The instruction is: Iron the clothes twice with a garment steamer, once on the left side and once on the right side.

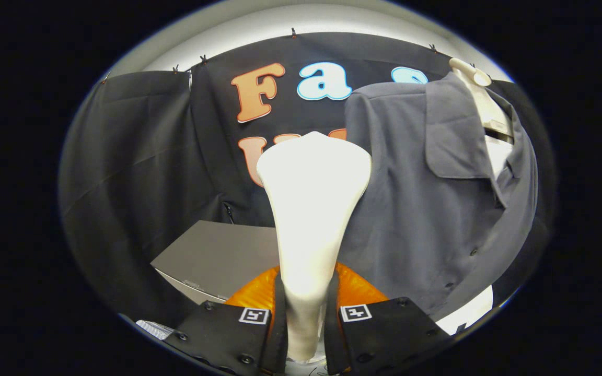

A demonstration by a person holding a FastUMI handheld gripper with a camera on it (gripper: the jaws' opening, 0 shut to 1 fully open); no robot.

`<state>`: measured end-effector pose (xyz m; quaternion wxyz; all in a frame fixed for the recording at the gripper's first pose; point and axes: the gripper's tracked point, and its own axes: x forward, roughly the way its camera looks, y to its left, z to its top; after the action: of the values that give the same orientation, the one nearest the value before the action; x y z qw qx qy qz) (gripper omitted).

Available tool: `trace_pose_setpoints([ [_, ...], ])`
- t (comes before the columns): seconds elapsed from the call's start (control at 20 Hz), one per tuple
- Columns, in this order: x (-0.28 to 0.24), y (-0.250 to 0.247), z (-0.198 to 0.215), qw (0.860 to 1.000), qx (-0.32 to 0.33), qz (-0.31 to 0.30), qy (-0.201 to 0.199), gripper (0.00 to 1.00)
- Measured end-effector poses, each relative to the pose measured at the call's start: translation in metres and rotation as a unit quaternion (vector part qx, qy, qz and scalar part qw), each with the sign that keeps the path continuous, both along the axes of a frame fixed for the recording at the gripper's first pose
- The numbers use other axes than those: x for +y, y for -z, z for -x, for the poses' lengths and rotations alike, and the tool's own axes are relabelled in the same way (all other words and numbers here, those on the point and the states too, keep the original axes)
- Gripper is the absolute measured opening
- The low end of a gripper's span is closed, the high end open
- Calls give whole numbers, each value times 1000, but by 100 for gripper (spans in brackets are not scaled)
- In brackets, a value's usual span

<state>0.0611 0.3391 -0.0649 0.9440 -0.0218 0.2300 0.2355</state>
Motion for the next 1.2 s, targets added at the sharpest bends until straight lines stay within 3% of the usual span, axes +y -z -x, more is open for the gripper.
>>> trace_pose_setpoints([
  [0.5,-43,-40,28,999,-31,-29,-10,36],
  [1.2,-155,-28,-17,994,-53,-22,95,36],
])
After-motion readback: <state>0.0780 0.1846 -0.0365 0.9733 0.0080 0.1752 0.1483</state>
